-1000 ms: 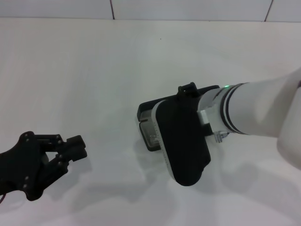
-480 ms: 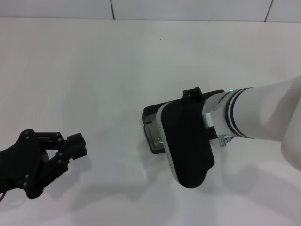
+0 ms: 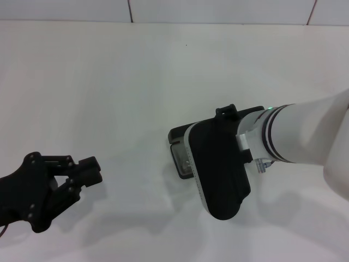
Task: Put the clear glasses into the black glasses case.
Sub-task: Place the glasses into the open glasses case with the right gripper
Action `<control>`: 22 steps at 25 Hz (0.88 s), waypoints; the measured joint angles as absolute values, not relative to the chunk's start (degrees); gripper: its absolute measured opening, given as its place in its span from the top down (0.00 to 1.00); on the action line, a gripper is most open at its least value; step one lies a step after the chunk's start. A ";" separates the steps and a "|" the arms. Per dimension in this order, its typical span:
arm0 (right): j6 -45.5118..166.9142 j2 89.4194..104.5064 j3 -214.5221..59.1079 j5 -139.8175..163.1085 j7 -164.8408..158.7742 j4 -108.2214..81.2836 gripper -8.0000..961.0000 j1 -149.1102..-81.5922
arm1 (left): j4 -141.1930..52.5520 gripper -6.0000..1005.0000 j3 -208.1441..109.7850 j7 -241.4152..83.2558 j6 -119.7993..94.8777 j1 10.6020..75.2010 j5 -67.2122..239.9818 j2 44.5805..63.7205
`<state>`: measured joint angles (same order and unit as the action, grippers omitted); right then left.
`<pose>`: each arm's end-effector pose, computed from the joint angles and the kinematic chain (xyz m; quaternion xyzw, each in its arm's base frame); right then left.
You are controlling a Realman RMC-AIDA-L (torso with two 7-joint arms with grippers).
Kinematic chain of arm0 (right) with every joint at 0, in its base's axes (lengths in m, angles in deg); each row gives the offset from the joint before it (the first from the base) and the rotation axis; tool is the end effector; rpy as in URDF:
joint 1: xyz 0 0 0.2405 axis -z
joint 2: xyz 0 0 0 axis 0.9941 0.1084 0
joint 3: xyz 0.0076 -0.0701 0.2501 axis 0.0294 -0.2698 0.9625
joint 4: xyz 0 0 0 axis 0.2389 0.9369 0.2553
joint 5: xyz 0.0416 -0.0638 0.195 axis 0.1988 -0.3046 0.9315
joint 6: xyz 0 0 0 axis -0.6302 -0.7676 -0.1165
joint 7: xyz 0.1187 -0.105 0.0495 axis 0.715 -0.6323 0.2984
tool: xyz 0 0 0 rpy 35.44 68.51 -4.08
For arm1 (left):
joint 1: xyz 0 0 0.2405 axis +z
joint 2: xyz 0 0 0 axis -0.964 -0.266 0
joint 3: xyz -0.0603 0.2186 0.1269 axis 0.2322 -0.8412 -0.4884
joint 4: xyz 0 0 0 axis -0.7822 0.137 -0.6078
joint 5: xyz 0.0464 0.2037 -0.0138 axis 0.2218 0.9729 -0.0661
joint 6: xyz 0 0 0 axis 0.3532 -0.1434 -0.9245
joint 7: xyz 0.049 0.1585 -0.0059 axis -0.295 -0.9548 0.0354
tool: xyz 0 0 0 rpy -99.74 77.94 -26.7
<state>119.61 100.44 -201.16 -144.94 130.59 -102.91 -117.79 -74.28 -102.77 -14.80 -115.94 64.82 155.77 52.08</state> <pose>0.1122 0.3118 -0.1164 -0.8921 -0.2772 -0.2861 0.2133 -0.2821 0.2144 0.0220 -0.8817 -0.1637 -0.4332 0.0903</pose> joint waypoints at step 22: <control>121.26 100.44 -201.28 -143.97 130.91 -104.62 0.79 -117.44 | -74.28 0.87 -102.59 -15.61 -115.94 66.31 155.66 52.25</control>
